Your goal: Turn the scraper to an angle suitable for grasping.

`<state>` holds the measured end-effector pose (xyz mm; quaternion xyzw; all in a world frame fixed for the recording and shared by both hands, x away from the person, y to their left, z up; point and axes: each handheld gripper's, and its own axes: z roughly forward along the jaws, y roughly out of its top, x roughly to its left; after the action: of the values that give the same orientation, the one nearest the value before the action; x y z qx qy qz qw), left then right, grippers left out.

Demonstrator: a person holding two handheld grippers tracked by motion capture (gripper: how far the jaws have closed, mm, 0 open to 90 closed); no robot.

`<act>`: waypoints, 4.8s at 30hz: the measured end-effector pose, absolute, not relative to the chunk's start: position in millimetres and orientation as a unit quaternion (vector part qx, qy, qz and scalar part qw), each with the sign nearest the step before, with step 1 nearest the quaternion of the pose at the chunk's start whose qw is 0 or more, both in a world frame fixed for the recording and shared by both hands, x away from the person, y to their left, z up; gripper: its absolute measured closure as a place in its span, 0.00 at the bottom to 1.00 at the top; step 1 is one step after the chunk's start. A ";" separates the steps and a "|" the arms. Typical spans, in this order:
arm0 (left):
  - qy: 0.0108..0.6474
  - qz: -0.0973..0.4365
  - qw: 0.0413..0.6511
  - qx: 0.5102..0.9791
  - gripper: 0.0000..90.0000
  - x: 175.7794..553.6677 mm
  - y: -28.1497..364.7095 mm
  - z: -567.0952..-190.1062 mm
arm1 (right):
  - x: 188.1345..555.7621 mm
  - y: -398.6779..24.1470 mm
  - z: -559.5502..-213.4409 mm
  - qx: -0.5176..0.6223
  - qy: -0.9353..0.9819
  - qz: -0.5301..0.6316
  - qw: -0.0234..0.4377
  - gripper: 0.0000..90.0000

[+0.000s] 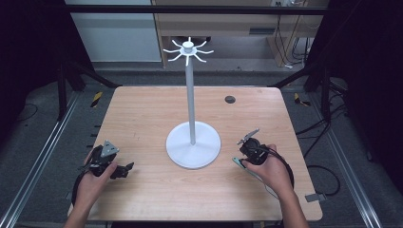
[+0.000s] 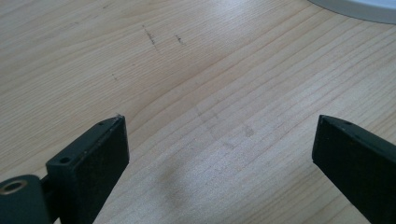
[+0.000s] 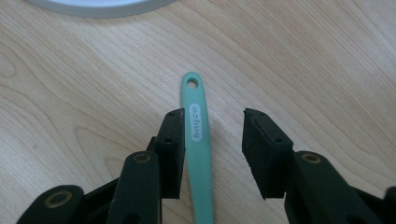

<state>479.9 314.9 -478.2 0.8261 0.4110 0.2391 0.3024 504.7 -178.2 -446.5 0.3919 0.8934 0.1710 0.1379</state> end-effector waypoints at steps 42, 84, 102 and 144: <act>0.405 0.239 0.294 0.832 0.04 480.1 313.2 -479.0 | 520.7 -167.8 -465.3 0.374 0.914 0.127 0.092 0.77; 0.411 0.235 0.306 0.826 0.04 479.4 314.4 -478.5 | 486.3 -221.6 -365.8 0.430 0.799 0.373 0.193 0.83; 0.409 0.239 0.303 0.827 0.04 477.0 315.2 -476.9 | 493.2 -215.4 -330.7 0.429 0.755 0.435 0.239 0.83; 0.415 0.238 0.305 0.823 0.04 478.7 318.3 -476.7 | 493.1 -173.7 -247.3 0.381 0.717 0.518 0.268 0.83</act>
<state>478.7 318.3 -476.7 0.8235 0.4146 0.2383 0.3054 493.1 -173.7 -247.3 0.3812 0.7174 0.5182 0.2675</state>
